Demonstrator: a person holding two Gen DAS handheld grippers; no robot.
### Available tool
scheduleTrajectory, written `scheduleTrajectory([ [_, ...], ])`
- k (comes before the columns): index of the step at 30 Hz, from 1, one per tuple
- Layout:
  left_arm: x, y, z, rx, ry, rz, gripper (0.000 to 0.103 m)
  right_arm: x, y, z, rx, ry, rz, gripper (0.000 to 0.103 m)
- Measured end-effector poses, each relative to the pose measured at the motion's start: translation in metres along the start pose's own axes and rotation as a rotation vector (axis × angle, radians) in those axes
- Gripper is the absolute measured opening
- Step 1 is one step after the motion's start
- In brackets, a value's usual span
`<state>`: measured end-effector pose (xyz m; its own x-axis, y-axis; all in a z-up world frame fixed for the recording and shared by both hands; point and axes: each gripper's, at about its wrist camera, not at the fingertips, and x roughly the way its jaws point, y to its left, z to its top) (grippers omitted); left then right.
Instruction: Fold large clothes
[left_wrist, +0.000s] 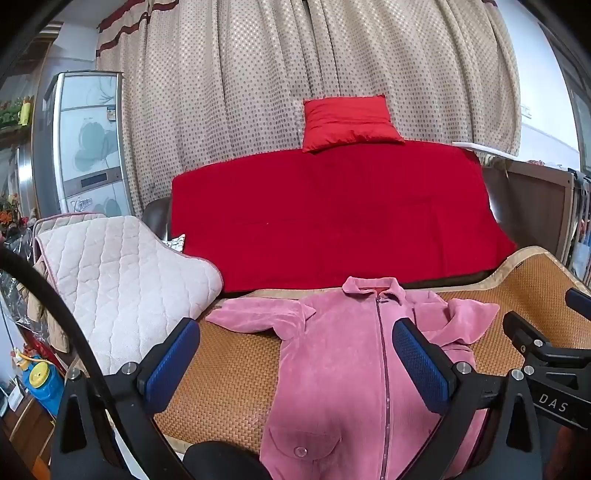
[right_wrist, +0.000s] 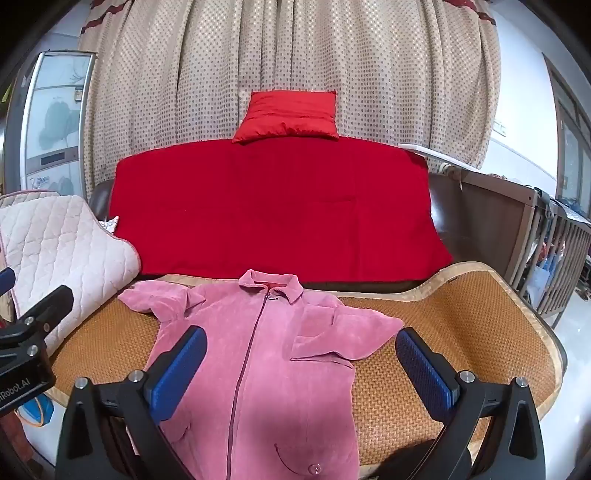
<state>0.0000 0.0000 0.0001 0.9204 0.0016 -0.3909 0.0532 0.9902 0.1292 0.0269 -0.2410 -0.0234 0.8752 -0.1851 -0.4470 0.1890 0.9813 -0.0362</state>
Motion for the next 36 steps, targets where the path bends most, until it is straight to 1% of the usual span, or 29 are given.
scheduleTrajectory([
  [3, 0.0, 0.0, 0.0, -0.001, -0.003, -0.001, 0.103, -0.001, -0.001, 0.005, 0.004, 0.008, 0.003, 0.103],
  [10, 0.001, -0.003, -0.001, 0.0, -0.007, -0.005, 0.103, -0.001, -0.002, 0.005, -0.001, 0.009, 0.002, 0.103],
  [11, 0.001, 0.003, -0.001, -0.004, -0.003, -0.001, 0.103, -0.001, -0.002, 0.005, 0.0, 0.009, 0.001, 0.103],
  [15, 0.005, -0.001, -0.007, -0.007, 0.002, -0.004, 0.103, 0.0, -0.001, 0.004, -0.004, 0.013, -0.003, 0.103],
  [17, 0.004, -0.004, -0.003, -0.007, 0.006, -0.005, 0.103, 0.0, -0.001, 0.004, -0.006, 0.011, -0.005, 0.103],
  [26, 0.005, 0.0, -0.002, -0.012, 0.019, -0.028, 0.103, 0.0, -0.003, 0.005, 0.0, 0.017, -0.006, 0.103],
  [29, 0.014, 0.002, -0.005, -0.022, 0.044, -0.045, 0.103, 0.002, -0.003, 0.004, -0.002, 0.023, -0.008, 0.103],
  [33, 0.04, 0.003, -0.015, -0.049, 0.1, -0.079, 0.103, 0.014, -0.006, 0.0, 0.001, 0.046, -0.002, 0.103],
  [36, 0.068, 0.004, -0.031, -0.077, 0.191, -0.106, 0.103, 0.029, -0.014, -0.005, 0.023, 0.068, 0.001, 0.103],
])
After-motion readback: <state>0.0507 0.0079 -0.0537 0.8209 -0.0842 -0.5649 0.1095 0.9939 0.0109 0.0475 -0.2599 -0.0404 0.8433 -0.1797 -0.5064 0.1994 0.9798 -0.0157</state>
